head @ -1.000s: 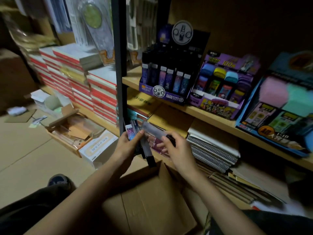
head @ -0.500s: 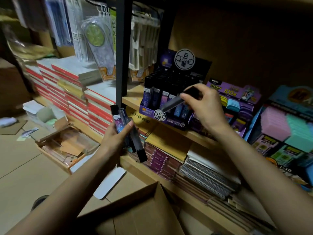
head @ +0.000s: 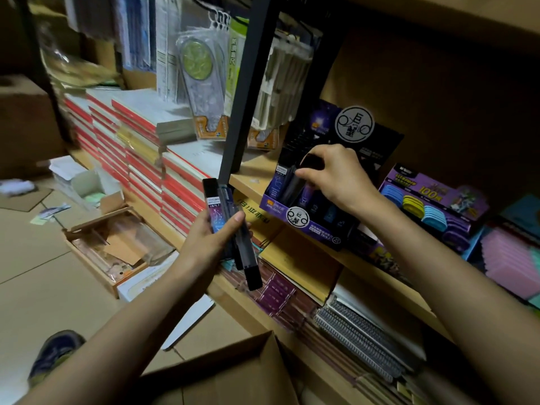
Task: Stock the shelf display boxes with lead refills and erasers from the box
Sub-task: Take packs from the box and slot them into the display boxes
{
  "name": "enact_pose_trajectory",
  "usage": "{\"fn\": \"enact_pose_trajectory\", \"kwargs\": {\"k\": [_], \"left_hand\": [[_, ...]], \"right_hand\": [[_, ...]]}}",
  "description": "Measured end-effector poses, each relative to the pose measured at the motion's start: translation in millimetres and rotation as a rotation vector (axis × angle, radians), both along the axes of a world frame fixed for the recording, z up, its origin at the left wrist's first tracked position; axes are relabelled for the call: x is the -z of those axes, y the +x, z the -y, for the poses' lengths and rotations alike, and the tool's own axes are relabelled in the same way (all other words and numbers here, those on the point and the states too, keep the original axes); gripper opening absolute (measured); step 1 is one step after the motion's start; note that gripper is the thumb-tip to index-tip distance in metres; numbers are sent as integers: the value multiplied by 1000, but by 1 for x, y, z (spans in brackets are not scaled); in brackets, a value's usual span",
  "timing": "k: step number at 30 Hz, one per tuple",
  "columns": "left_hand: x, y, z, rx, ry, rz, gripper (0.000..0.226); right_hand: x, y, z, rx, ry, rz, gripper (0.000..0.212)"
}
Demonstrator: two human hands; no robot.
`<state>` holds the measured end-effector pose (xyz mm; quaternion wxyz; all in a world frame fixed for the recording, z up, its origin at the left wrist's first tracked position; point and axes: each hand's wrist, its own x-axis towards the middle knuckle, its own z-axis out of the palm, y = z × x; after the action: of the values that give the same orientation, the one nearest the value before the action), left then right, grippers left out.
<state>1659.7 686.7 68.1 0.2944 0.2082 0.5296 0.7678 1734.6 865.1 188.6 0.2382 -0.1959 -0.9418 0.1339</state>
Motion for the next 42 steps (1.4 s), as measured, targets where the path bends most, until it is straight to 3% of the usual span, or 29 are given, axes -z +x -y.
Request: {"fn": "enact_pose_trajectory", "kwargs": {"k": [4, 9, 13, 19, 22, 24, 26, 29, 33, 42], "left_hand": [[1, 0, 1, -5, -6, 3, 52], [0, 0, 2, 2, -10, 2, 53], [-1, 1, 3, 4, -25, -4, 59], [-1, 2, 1, -8, -35, -17, 57], [-1, 3, -1, -4, -34, -9, 59], [0, 5, -2, 1, -28, -13, 59], [-1, 7, -3, 5, -27, -27, 60], [-2, 7, -3, 10, -25, -34, 60], [-1, 5, -1, -10, -27, -34, 59], [0, -2, 2, -15, -46, -19, 65]], "right_hand": [[14, -4, 3, 22, 53, -98, 33], [22, -8, 2, 44, 324, -148, 26], [17, -12, 1, 46, 261, -109, 22], [-10, -3, -5, 52, 9, -219, 13], [-4, 1, 1, 56, 213, -23, 35], [8, 4, 6, 159, 324, -103, 35], [22, 7, 11, 252, 227, -217, 31], [48, 0, 18, 337, -29, -162, 37], [73, -15, 24, 405, -199, -260, 24], [57, -11, 19, 246, -364, -473, 18]]}}
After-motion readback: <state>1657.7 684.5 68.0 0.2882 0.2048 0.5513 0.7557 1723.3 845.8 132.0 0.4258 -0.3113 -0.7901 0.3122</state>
